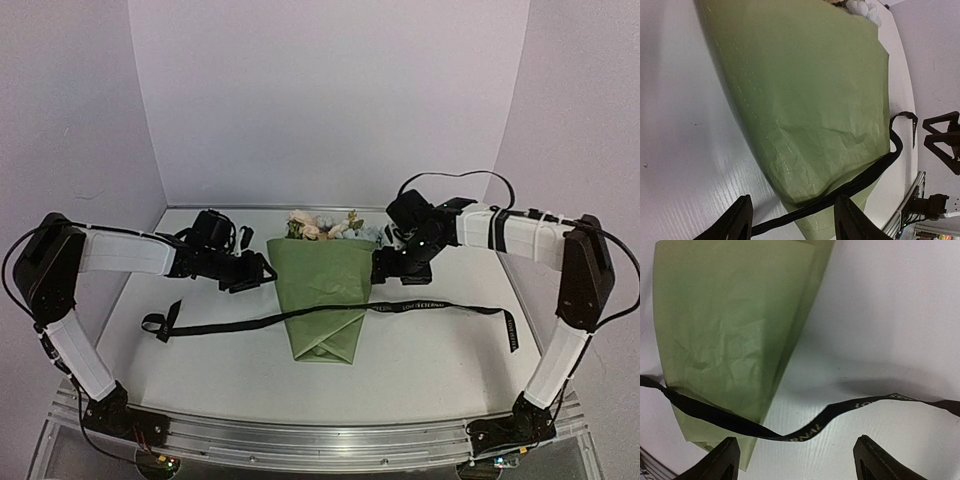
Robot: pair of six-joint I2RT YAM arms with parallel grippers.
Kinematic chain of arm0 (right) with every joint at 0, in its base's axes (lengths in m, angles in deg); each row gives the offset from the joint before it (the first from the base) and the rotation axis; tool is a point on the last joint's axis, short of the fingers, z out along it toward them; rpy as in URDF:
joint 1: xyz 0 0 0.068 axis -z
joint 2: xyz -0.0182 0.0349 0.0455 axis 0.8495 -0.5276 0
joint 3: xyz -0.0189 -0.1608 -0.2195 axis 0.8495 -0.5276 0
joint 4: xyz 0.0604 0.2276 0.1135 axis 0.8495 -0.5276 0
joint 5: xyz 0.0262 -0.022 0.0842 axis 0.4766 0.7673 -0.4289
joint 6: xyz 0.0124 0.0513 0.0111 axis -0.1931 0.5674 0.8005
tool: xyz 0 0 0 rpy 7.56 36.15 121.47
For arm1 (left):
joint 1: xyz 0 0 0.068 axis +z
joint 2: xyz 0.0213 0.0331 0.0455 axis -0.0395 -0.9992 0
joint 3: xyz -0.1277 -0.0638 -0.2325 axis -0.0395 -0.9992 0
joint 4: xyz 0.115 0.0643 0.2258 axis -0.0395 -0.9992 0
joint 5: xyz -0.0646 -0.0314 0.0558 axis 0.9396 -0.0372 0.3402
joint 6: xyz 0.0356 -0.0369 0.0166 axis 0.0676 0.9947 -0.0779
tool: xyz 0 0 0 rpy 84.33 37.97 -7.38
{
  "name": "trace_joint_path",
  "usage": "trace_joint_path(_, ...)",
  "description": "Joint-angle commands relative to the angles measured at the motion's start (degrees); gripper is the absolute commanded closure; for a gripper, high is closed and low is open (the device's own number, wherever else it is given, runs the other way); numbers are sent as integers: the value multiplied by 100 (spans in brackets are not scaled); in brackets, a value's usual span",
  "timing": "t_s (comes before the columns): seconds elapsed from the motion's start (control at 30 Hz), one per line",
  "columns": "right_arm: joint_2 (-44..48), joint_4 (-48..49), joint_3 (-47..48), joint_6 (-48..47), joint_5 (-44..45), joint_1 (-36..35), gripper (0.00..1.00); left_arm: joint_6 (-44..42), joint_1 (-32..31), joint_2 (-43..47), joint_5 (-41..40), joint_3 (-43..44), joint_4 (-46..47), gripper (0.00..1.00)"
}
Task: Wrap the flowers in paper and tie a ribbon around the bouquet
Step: Move the ribbon to the center of the board.
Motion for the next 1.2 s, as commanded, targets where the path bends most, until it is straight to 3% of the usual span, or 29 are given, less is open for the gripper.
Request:
trace_joint_path(0.0, -451, 11, 454, -402, -41, -159, 20, -128, -54, -353, 529, 127, 481, 45)
trace_joint_path(0.2, -712, 111, 307, -505, -182, -186, 25, -106, -153, -671, 601, -127, 739, 55)
trace_joint_path(0.37, -543, 266, -171, -368, -274, -246, 25, 11, -359, -722, 668, -412, 915, 55)
trace_joint_path(0.87, 497, 916, -2171, 246, -406, -557, 38, 407, -739, -99, 693, -1543, 970, 66)
trace_joint_path(1.17, 1130, 1363, -3230, 999, -56, -761, 40, 587, -1015, 230, 519, -2036, 809, 72)
